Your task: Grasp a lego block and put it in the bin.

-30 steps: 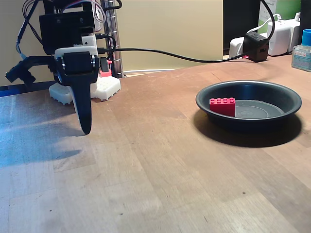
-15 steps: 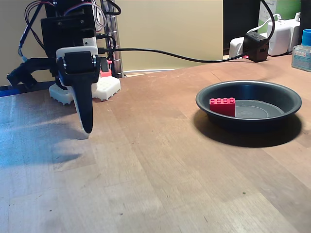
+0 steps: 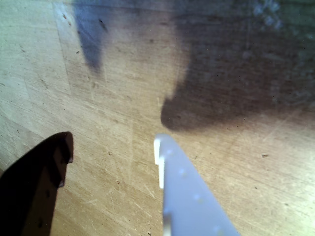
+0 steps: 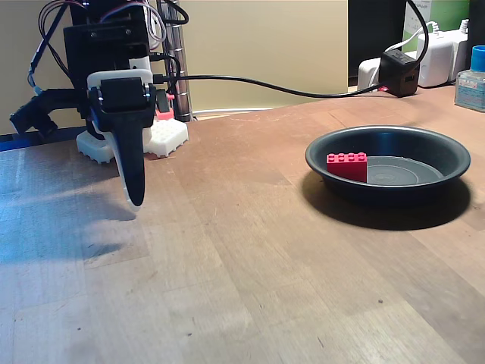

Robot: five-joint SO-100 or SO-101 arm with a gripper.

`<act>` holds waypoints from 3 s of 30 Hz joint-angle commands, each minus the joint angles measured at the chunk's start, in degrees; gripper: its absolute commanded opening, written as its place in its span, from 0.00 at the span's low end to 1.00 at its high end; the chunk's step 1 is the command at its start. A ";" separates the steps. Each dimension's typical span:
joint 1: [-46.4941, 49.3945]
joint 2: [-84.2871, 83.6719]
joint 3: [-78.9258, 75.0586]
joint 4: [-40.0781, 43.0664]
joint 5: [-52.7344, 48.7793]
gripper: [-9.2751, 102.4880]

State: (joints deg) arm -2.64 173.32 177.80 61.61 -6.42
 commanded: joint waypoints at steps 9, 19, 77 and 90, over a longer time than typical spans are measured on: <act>3.78 -0.09 2.90 -0.70 -0.26 0.18; 3.60 -0.09 2.90 -0.70 -0.44 0.08; 3.43 0.70 2.90 -0.09 -0.44 0.08; 3.43 0.70 2.90 -0.09 -0.44 0.08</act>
State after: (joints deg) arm 0.88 173.58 177.80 61.61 -6.42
